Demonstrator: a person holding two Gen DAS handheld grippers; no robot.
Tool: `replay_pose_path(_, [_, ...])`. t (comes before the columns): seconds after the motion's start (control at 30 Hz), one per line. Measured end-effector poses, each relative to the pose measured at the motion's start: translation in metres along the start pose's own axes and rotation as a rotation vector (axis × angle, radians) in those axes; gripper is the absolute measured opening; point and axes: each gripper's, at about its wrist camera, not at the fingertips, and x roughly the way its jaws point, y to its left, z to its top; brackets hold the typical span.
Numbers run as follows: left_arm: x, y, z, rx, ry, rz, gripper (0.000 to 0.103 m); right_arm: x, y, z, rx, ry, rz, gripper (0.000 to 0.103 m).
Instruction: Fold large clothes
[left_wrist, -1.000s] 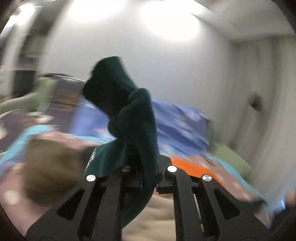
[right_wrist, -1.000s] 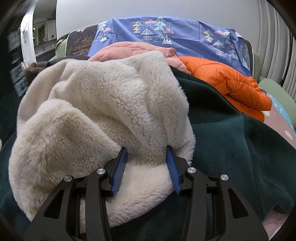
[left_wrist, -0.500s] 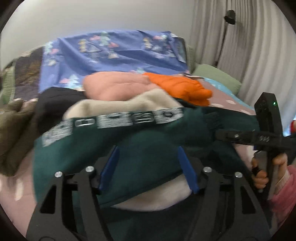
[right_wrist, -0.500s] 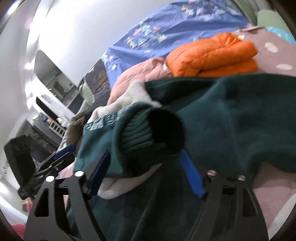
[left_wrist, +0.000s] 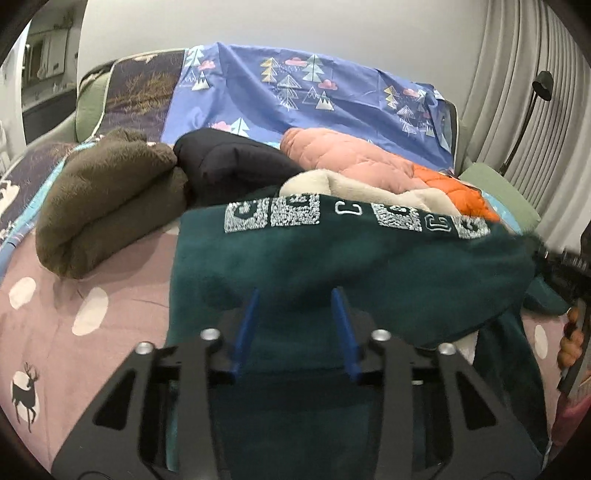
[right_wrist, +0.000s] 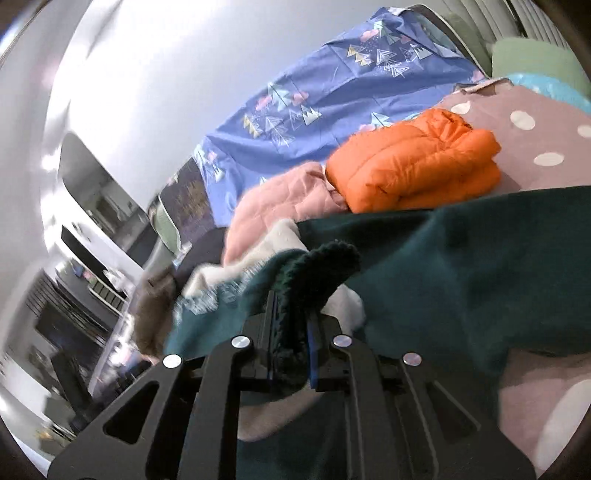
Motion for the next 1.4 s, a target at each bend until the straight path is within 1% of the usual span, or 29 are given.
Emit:
replay_pose_path(0.03, [0.004,-0.001,0.0,0.003,0.007,-0.003,0.033,0.011,-0.01,-0.006,0.011,0.033,-0.055,0.013])
replay_pose_path(0.07, [0.009,-0.004,-0.001,0.011,0.018,-0.006,0.032,0.029,-0.025,-0.017,0.029,0.094,-0.135,0.016])
replay_pose_path(0.1, [0.015,-0.007,-0.002,0.024,0.027,-0.012,0.032,0.041,-0.035,-0.025,0.041,0.148,-0.184,0.018])
replay_pose_path(0.13, [0.023,-0.012,-0.005,0.05,0.044,-0.005,0.032,0.047,-0.045,-0.031,0.065,0.168,-0.17,0.019])
replay_pose_path(0.2, [0.038,-0.024,-0.011,0.121,0.076,0.053,0.032,0.035,-0.041,-0.026,0.09,0.144,-0.151,0.022])
replay_pose_path(0.23, [0.042,-0.027,-0.012,0.145,0.08,0.067,0.032,0.025,-0.034,-0.02,0.072,0.127,-0.18,0.029])
replay_pose_path(0.27, [0.045,-0.033,-0.012,0.177,0.082,0.078,0.032,0.017,-0.026,-0.015,0.044,0.092,-0.211,0.032])
replay_pose_path(0.3, [0.044,-0.038,-0.01,0.197,0.076,0.074,0.033,0.001,-0.011,-0.008,-0.016,0.011,-0.273,0.032])
replay_pose_path(0.33, [0.043,-0.043,-0.007,0.213,0.063,0.062,0.033,-0.009,0.002,-0.005,-0.061,-0.046,-0.307,0.033])
replay_pose_path(0.37, [0.04,-0.05,-0.002,0.229,0.034,0.034,0.036,-0.018,0.016,-0.002,-0.105,-0.094,-0.305,0.033])
replay_pose_path(0.4, [0.036,-0.058,0.003,0.244,-0.009,-0.005,0.042,-0.024,0.034,0.001,-0.152,-0.127,-0.249,0.033])
replay_pose_path(0.43, [0.034,-0.065,0.007,0.254,-0.039,-0.031,0.047,-0.023,0.048,0.001,-0.18,-0.129,-0.201,0.033])
replay_pose_path(0.47, [0.032,-0.074,0.011,0.268,-0.066,-0.047,0.053,-0.018,0.061,0.0,-0.213,-0.111,-0.144,0.033])
replay_pose_path(0.5, [0.035,-0.083,0.014,0.281,-0.07,-0.049,0.053,-0.004,0.074,-0.002,-0.248,-0.063,-0.088,0.033])
replay_pose_path(0.53, [0.042,-0.095,0.017,0.3,-0.053,-0.056,0.053,0.011,0.08,-0.006,-0.265,-0.024,-0.07,0.033])
replay_pose_path(0.57, [0.052,-0.103,0.017,0.31,-0.031,-0.056,0.053,0.025,0.082,-0.01,-0.271,0.007,-0.081,0.033])
replay_pose_path(0.6, [0.061,-0.107,0.014,0.315,-0.009,-0.054,0.053,0.049,0.074,-0.016,-0.26,0.064,-0.126,0.033])
replay_pose_path(0.67, [0.097,-0.106,-0.001,0.296,0.091,-0.034,0.055,0.087,0.045,-0.027,-0.203,0.158,-0.18,0.028])
replay_pose_path(0.7, [0.111,-0.102,-0.011,0.289,0.11,-0.031,0.057,0.099,0.028,-0.035,-0.188,0.156,-0.161,0.027])
replay_pose_path(0.73, [0.117,-0.099,-0.018,0.287,0.094,-0.039,0.058,0.099,0.026,-0.04,-0.215,0.116,-0.14,0.026])
replay_pose_path(0.77, [0.119,-0.095,-0.024,0.276,0.07,-0.055,0.058,0.096,0.028,-0.04,-0.232,0.111,-0.146,0.026])
replay_pose_path(0.87, [0.118,-0.091,-0.024,0.256,0.068,-0.066,0.058,0.101,0.039,-0.042,-0.293,0.101,-0.206,0.028])
replay_pose_path(0.97, [0.117,-0.096,-0.028,0.285,0.054,-0.03,0.059,0.1,0.042,-0.047,-0.294,0.096,-0.205,0.028])
replay_pose_path(1.07, [0.114,-0.104,-0.031,0.318,0.034,0.025,0.064,0.101,0.039,-0.045,-0.283,0.094,-0.193,0.028])
replay_pose_path(1.17, [0.112,-0.103,-0.029,0.313,0.03,0.036,0.067,0.088,0.039,-0.046,-0.284,0.086,-0.188,0.028])
replay_pose_path(1.27, [0.111,-0.101,-0.028,0.309,0.021,0.032,0.067,0.052,0.027,-0.038,-0.175,0.079,-0.137,0.029])
replay_pose_path(1.3, [0.11,-0.102,-0.028,0.312,0.018,0.036,0.067,0.03,0.016,-0.03,-0.127,0.043,-0.121,0.031])
replay_pose_path(1.37, [0.11,-0.103,-0.029,0.32,0.014,0.045,0.067,-0.014,-0.01,-0.016,-0.064,-0.048,-0.14,0.052])
replay_pose_path(1.4, [0.11,-0.103,-0.029,0.319,0.014,0.045,0.067,-0.048,-0.035,-0.005,-0.019,-0.129,-0.207,0.057])
